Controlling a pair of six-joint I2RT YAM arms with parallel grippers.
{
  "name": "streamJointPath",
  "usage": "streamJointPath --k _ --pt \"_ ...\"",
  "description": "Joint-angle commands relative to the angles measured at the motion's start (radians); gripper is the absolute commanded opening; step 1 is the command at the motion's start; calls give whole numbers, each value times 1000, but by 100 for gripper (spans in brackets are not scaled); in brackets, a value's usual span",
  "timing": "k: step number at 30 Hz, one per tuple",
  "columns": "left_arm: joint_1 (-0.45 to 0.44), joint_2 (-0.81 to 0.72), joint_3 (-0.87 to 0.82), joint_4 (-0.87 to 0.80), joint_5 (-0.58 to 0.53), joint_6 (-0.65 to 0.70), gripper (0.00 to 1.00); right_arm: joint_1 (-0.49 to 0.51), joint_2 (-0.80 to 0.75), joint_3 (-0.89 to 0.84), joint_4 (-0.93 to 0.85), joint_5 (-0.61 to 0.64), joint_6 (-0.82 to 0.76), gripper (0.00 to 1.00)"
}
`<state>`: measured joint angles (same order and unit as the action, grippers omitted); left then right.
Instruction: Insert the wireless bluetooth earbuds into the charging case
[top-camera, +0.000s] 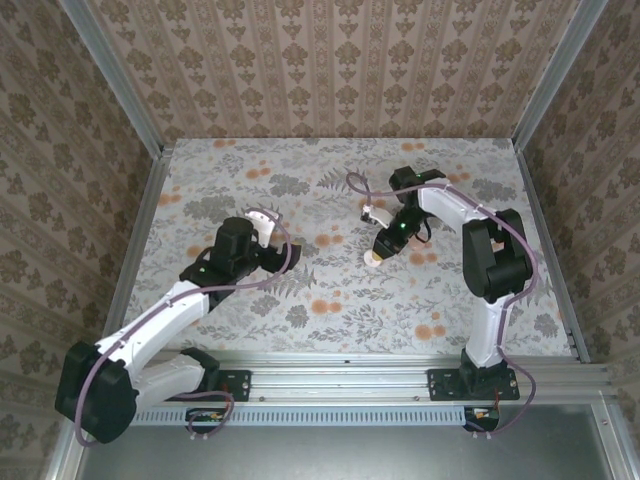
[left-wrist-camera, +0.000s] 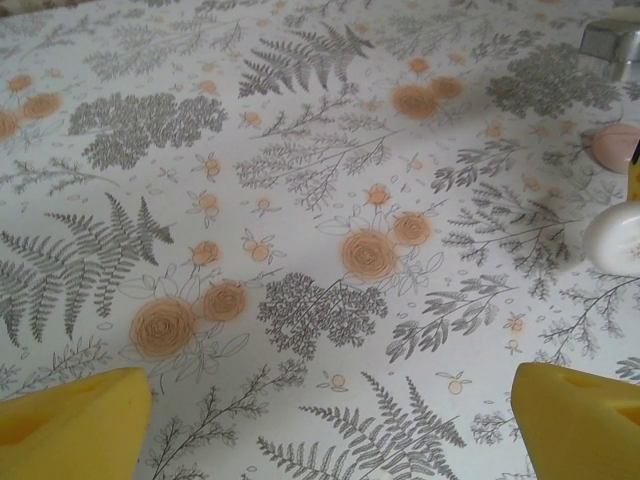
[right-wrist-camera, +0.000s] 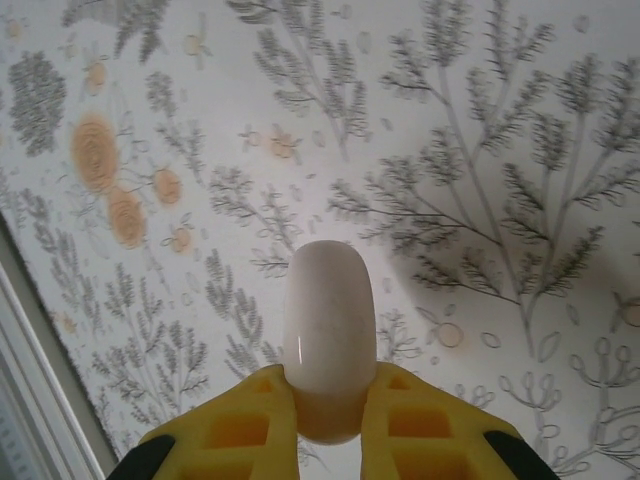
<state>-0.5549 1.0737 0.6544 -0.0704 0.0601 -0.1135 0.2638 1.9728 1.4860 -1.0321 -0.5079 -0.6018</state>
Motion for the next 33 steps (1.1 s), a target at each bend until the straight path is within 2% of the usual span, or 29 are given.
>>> streamJointPath --k 1,3,9,15,16,18,20,21,22,23,26,31,32,33 --pt "39 20 43 -27 17 -32 94 -20 48 44 -33 26 24 16" --pt "75 32 44 -30 7 -57 94 -30 71 59 -36 35 19 18" --pt "238 51 71 -82 -16 -91 95 -69 92 99 -12 56 29 37" --pt "388 80 108 -113 -99 -52 96 -127 -35 110 61 104 49 46" --pt "404 83 116 -107 -129 -34 99 -146 -78 98 91 103 64 47" --pt "428 83 120 -84 -187 -8 100 -184 -195 2 229 97 129 51" --pt "444 85 93 -15 -242 19 100 -220 -364 -212 513 99 248 59" --pt "451 86 63 31 -250 31 100 -231 -434 -323 658 114 303 93" --pt "460 93 29 79 -255 41 100 -242 -501 -447 814 138 349 100" --pt "465 104 0 120 -262 43 100 -250 -562 -556 949 183 406 100" --pt "478 152 -119 326 -266 75 100 -268 -660 -771 1170 294 484 100" --pt "481 265 -250 708 -255 108 100 -294 -697 -1022 1512 401 566 100" --pt "460 279 -255 749 -262 147 100 -297 -690 -1059 1585 415 578 100" --pt "434 312 -290 870 -302 196 100 -298 -676 -1087 1651 427 593 100"
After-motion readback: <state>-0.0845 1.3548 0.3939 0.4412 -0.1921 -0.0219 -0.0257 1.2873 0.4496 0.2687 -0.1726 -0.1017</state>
